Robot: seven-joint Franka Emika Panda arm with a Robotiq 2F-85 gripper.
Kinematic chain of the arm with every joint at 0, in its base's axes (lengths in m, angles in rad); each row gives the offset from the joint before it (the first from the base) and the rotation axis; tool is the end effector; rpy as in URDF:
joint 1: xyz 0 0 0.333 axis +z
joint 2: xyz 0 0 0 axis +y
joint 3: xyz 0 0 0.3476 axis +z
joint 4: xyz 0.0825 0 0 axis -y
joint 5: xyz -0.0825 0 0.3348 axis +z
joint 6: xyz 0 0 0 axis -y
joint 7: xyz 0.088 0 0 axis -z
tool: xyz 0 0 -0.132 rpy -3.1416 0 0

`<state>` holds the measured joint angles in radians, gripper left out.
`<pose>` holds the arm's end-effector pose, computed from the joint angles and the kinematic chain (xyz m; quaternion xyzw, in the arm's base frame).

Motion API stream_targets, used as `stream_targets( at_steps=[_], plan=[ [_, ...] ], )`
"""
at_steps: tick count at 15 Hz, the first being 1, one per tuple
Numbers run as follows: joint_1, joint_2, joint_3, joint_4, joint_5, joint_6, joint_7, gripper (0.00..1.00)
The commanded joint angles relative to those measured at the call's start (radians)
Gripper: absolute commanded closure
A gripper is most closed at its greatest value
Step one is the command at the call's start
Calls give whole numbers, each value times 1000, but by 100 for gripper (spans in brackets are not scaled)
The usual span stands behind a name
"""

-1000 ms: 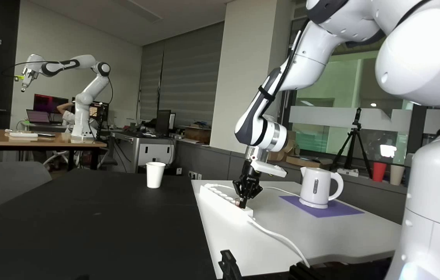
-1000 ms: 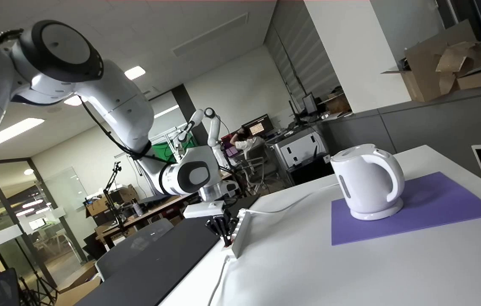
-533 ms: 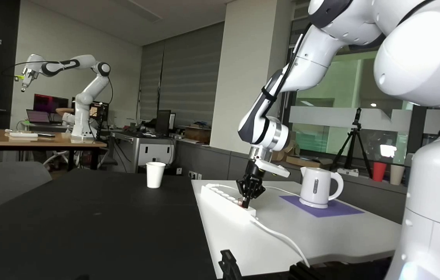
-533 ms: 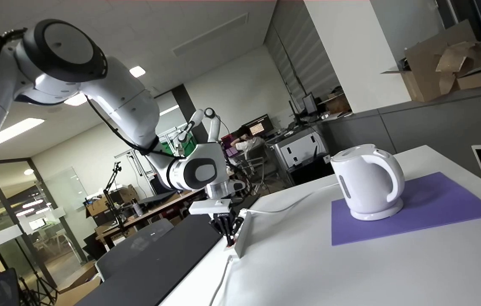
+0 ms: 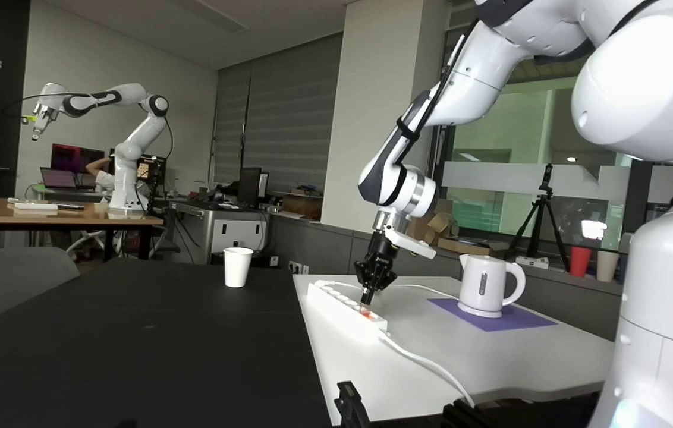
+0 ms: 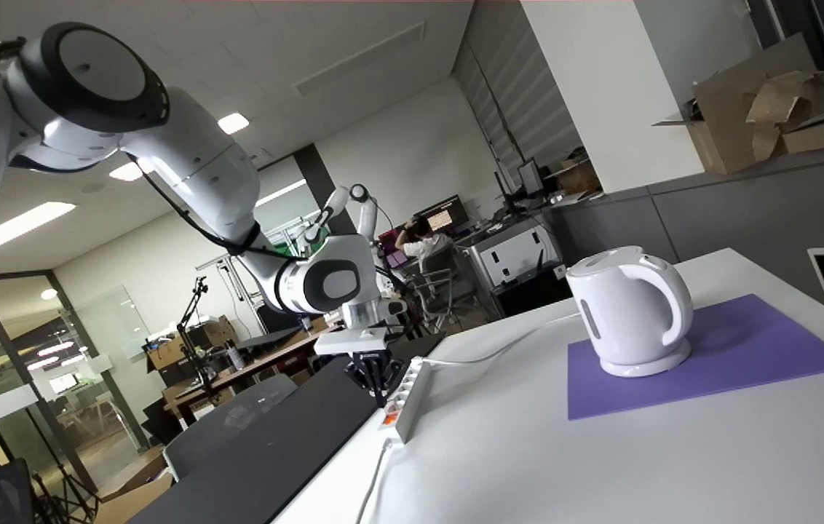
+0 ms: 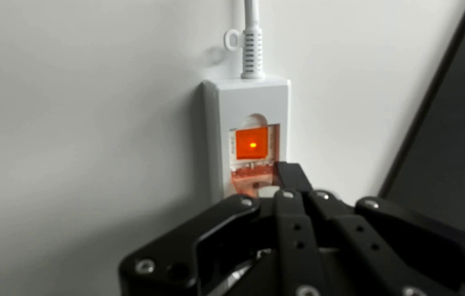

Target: Turn on the extension cable

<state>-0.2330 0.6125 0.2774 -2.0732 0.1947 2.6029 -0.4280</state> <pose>0.5685 0.0207 0.1788 -0.9831 -0.1275 0.0109 0.1309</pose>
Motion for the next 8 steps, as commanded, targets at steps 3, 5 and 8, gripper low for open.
stream_targets(
  at_steps=[3,5,8],
  plan=[
    [92,-156,-46,-74,-46,-44,24,73],
    [140,-176,-86,-78,-94,-64,54,60],
    [191,-191,-134,-87,-158,-54,89,40]
  ],
)
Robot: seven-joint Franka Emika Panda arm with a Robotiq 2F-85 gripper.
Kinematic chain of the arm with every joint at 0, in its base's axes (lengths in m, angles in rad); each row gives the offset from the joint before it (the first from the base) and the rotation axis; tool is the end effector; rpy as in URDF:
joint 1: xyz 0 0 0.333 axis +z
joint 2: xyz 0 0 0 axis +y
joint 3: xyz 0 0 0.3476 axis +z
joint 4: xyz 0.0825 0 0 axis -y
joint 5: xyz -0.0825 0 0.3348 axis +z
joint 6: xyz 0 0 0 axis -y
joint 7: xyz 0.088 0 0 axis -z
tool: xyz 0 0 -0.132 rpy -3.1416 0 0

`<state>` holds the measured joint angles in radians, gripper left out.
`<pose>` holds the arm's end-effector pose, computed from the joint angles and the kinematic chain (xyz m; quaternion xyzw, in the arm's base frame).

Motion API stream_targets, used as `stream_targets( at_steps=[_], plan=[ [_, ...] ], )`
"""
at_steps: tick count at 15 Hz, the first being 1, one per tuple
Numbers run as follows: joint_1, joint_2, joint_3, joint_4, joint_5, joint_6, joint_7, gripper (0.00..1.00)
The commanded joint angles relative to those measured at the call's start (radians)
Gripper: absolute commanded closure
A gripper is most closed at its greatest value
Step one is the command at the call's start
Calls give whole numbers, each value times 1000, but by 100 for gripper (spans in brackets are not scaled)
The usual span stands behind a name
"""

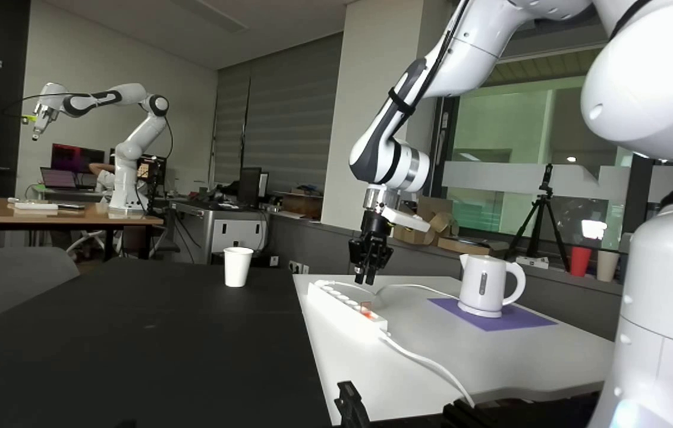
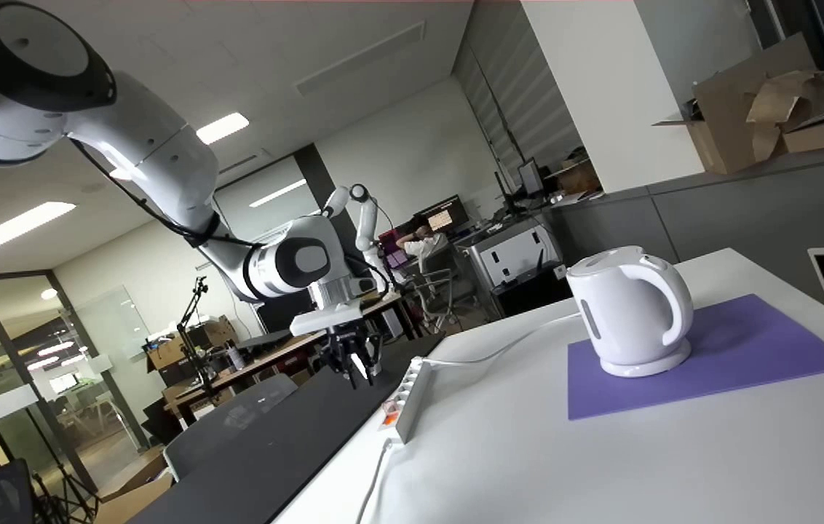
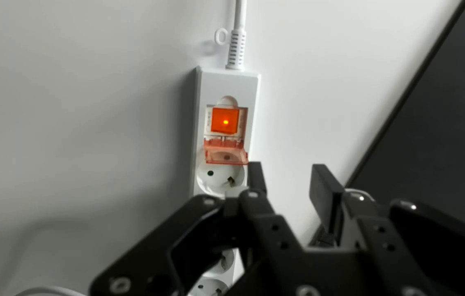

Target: Turn on the extension cable

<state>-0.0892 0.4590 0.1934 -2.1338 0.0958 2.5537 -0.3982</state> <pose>0.5538 0.0554 0.2346 -0.9773 -0.1999 0.0066 0.0704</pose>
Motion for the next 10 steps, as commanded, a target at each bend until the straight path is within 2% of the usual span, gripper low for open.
stream_targets(
  at_steps=[1,6,9,10],
  plan=[
    [59,-39,-62,-26,-77,-4,71,32],
    [113,-51,-121,-38,-165,29,152,0],
    [133,-58,-142,-46,-206,37,186,0],
    [104,-21,-112,-13,-170,24,130,0]
  ],
)
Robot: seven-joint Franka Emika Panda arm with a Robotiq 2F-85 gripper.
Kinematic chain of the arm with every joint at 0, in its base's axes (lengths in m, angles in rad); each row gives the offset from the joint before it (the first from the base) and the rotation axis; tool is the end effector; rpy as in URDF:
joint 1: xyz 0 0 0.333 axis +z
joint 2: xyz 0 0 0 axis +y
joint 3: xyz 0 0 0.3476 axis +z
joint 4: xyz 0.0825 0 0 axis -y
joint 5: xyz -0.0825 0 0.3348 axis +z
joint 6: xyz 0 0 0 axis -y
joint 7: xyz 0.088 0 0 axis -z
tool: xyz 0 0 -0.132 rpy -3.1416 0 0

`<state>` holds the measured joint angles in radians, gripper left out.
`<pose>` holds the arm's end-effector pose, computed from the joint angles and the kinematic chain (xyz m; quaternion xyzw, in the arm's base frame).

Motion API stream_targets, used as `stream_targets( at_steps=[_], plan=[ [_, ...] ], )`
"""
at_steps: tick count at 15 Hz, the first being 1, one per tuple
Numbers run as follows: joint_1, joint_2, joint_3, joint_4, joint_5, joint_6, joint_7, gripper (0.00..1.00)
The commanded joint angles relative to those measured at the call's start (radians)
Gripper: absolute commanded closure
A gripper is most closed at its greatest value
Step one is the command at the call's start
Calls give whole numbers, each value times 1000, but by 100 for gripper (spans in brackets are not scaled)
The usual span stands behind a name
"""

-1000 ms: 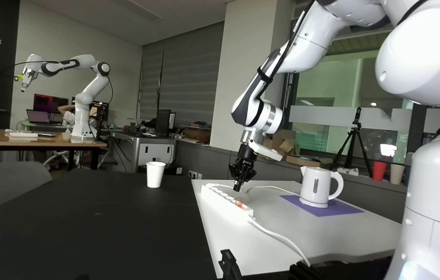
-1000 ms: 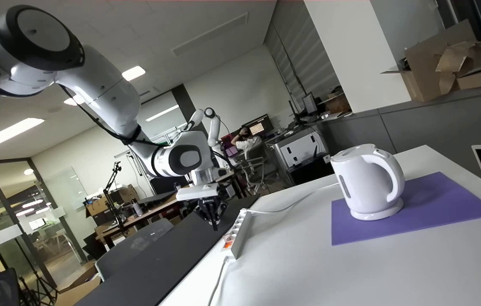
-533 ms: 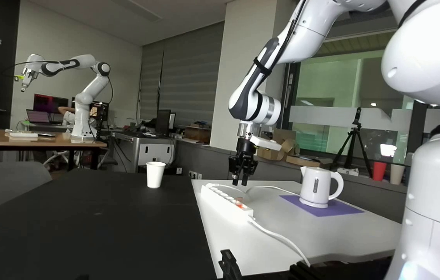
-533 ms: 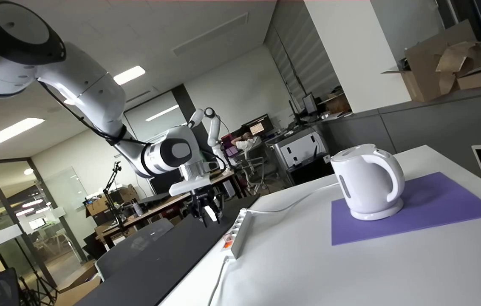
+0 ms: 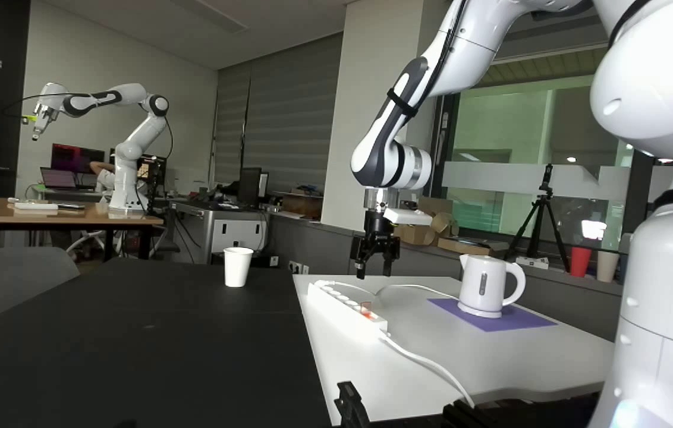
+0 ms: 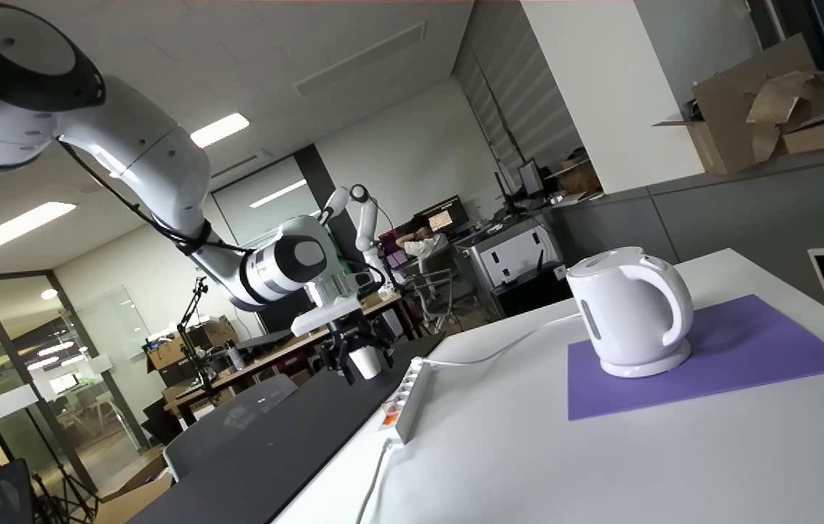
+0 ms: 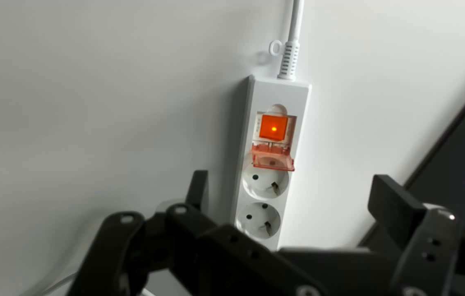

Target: Turn on the extension cable

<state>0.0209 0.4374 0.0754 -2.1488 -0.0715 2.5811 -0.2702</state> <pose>0.5535 0.0528 0.2402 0.9780 0.2085 -0.0018 0.0028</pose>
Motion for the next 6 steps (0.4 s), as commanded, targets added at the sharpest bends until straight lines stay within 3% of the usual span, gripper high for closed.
stream_targets(
  at_steps=[1,6],
  plan=[
    [-4,0,5,2,-7,-3,3,0],
    [-5,5,7,2,-6,-3,0,0]
  ],
)
